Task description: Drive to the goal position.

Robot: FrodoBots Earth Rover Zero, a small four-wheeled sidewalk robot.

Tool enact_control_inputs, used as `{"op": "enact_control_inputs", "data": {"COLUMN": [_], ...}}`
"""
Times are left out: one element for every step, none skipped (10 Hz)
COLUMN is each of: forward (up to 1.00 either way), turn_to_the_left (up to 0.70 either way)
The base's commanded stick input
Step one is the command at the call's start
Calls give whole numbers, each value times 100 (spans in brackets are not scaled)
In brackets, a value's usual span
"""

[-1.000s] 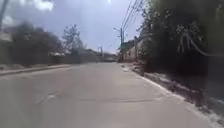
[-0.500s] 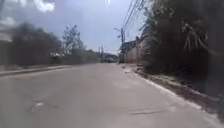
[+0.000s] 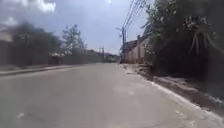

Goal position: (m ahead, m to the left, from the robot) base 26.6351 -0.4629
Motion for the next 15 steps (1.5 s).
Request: {"op": "enact_control_inputs", "data": {"forward": [70, 70, 70, 70, 70, 70, 70, 70, 70, 70, 70, 70, 70, 70, 70], "turn_to_the_left": [0, 0, 0, 0, 0, 0, 0, 0, 0, 0, 0, 0, 0, 0, 0]}}
